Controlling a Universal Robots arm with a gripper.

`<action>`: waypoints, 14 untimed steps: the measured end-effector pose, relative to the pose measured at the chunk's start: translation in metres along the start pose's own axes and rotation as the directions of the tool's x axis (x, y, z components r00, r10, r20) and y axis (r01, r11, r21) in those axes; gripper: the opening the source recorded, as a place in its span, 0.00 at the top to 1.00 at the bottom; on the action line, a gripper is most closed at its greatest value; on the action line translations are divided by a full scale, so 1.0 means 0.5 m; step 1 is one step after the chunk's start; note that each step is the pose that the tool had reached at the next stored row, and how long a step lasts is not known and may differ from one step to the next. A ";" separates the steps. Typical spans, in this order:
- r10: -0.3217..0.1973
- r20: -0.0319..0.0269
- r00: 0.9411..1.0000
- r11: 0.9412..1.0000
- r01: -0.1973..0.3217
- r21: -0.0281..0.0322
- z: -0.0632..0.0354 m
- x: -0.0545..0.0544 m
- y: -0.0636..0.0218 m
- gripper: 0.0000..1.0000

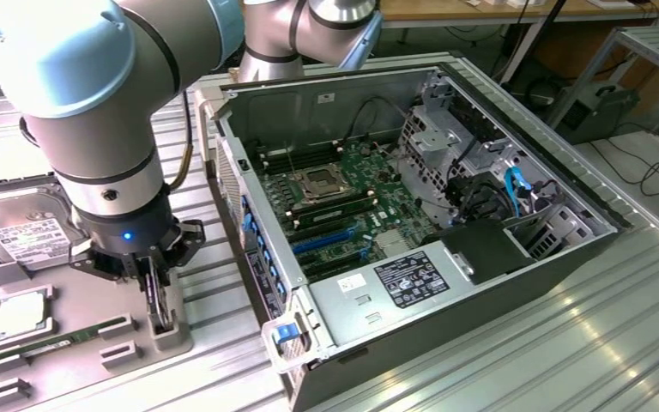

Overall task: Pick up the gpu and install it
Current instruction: 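Pick up the gpu and move the gpu toward the slot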

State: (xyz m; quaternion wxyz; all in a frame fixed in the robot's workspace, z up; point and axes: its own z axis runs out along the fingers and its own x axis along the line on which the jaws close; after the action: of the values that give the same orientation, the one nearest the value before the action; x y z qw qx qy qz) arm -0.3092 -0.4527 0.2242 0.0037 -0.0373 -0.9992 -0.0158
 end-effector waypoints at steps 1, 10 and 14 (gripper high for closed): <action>0.000 0.000 1.000 1.000 0.000 0.000 -0.005 0.000 0.000 0.72; 0.000 0.000 1.000 1.000 0.000 0.000 -0.044 0.000 0.001 0.72; 0.000 0.000 1.000 1.000 0.000 0.000 -0.061 0.000 0.002 0.72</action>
State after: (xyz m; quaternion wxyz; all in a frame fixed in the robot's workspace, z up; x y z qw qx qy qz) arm -0.3091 -0.4528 0.2546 0.0037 -0.0373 -0.9992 -0.0158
